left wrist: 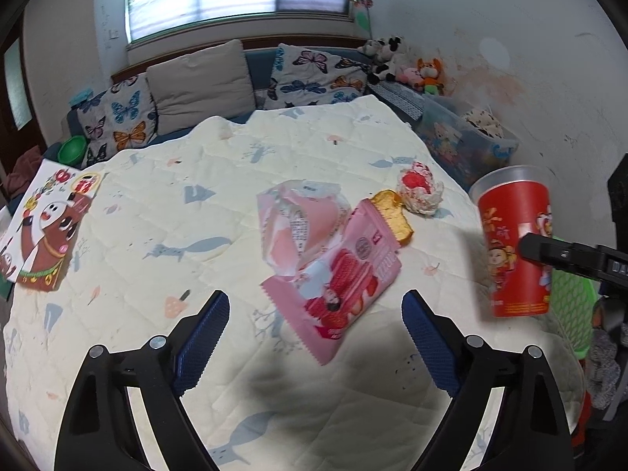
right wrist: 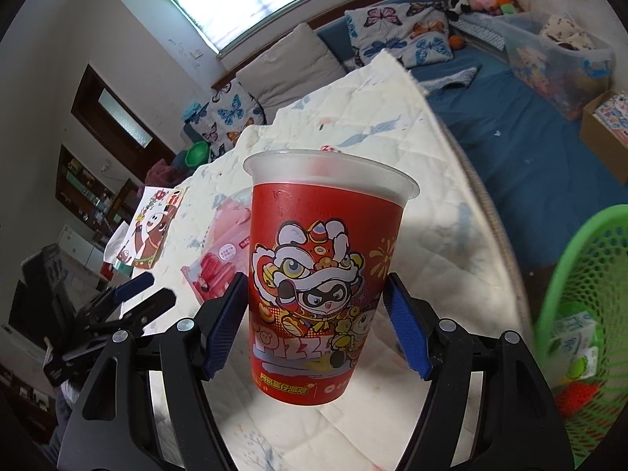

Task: Collect trash
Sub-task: 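Grasp the pink snack bag with the left gripper while the right gripper holds the red cup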

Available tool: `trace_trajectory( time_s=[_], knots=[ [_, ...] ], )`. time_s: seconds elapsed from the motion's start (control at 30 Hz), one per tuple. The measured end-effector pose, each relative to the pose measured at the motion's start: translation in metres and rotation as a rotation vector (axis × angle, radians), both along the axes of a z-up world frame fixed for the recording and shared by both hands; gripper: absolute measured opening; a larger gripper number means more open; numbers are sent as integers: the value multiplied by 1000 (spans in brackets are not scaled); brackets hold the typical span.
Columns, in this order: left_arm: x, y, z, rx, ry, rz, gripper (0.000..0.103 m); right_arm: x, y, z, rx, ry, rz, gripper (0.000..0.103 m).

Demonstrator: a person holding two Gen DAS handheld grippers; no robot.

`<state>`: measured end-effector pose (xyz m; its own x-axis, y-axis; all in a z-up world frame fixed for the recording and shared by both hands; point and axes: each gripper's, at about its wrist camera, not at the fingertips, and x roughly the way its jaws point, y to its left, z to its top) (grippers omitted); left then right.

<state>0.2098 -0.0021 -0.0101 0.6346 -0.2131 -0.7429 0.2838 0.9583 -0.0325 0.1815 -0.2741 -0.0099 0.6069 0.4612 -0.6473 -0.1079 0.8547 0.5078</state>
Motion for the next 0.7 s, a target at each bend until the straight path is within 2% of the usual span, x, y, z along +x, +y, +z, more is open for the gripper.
trace_trajectory(
  time_s=[0.2,0.37,0.43,0.5,0.7],
  knots=[
    [16,-16,-13,44,15,-36,87,-19,-18,3,-4,-13,-30,70],
    [31,-21,-18,80,15,-44,75,-32,-31,4,-19,-17,-49,70],
    [37,-23,-20,72,27,-67,75,-37,-36,3,-16,-16,-61,70],
    [40,-25,-22,88,31,-85,69,-40,-41,2,-16,-15,-73,70],
    [45,-31,-31,103,64,-125,42,-51,-52,2,-11,-15,-98,70]
  ],
)
